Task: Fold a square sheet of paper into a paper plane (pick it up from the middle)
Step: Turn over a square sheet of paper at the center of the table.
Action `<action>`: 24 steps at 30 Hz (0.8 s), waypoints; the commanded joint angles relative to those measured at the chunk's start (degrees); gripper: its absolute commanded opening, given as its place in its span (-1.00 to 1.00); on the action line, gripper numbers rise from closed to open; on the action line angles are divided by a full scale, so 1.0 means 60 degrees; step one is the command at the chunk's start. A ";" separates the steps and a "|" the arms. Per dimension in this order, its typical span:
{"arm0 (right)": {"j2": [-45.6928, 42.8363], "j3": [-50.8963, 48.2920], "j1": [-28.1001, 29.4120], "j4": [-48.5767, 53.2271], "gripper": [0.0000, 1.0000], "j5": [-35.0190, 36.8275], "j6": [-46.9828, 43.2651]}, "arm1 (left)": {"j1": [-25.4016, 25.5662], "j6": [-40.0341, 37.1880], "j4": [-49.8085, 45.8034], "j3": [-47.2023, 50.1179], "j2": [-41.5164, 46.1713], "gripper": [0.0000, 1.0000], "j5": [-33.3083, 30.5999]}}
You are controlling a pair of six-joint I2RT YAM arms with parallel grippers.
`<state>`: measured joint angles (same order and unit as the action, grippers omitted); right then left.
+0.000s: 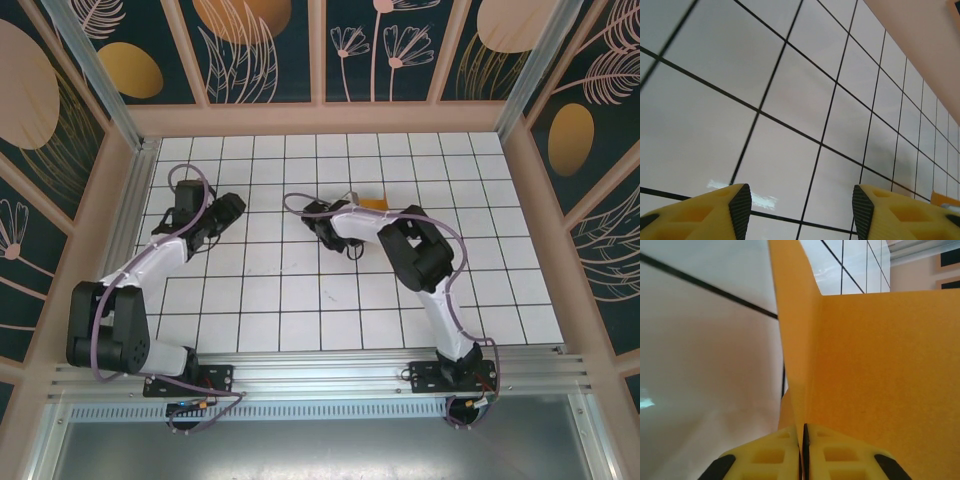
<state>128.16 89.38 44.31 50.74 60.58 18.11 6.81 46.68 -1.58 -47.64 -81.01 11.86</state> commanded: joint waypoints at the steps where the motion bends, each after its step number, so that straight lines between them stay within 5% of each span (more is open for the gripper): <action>1: 0.0313 0.0777 0.0533 0.1286 -0.68 0.0346 0.0761 | -0.0318 -0.0440 -0.0512 -0.0430 0.0145 0.18 -0.0002; 14: 0.1544 0.2873 0.2391 0.0989 -0.53 -0.2664 0.0997 | -0.0674 -0.0690 -0.0845 -0.1268 -0.0020 0.21 0.0069; 19: 0.1089 0.2882 0.2705 0.0166 -0.07 -0.4580 0.0897 | -0.0723 -0.0800 -0.1118 -0.1736 -0.0150 0.22 -0.0097; 24: -0.0417 0.2529 0.3100 -0.1524 0.08 -0.7046 0.0190 | -0.0849 -0.0743 -0.1358 -0.2162 -0.0305 0.22 -0.0258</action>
<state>132.42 105.43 59.96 49.67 32.12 21.76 2.42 43.20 -7.68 -58.24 -81.82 11.42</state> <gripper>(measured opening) 0.531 0.611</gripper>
